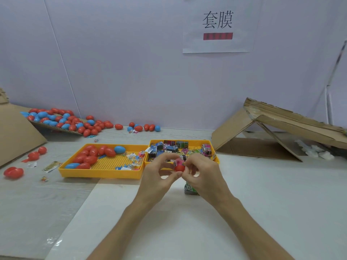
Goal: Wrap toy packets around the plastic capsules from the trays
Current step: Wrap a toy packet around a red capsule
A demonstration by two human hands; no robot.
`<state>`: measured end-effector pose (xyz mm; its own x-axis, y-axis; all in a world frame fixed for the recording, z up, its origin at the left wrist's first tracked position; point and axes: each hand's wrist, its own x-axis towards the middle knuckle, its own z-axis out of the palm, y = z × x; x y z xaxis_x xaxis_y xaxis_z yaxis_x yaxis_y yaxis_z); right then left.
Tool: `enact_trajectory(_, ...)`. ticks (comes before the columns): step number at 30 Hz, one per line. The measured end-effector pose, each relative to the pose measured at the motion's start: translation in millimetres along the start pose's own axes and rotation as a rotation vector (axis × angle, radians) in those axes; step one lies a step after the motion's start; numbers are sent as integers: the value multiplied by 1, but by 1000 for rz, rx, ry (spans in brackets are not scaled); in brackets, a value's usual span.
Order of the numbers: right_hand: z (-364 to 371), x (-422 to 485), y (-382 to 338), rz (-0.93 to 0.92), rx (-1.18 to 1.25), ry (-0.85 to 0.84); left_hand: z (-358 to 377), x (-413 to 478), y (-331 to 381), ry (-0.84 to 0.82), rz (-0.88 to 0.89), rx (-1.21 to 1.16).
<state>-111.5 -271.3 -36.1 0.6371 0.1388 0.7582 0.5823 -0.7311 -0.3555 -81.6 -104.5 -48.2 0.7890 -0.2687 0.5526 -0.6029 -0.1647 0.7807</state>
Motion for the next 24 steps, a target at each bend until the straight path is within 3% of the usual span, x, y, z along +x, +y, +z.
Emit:
enact_trajectory(8, 5, 0, 2, 14, 63, 40, -1, 2, -2, 26, -26, -31)
enact_trajectory(12, 8, 5, -3, 324, 385, 94, -5, 7, -2, 78, -145, -279)
enact_trajectory(17, 8, 8, -1, 575, 688, 33, -9, 7, -5, -37, -267, -546)
enact_trajectory(24, 7, 10, -1, 539, 622, 56, -11, 7, -3, -85, -342, -682)
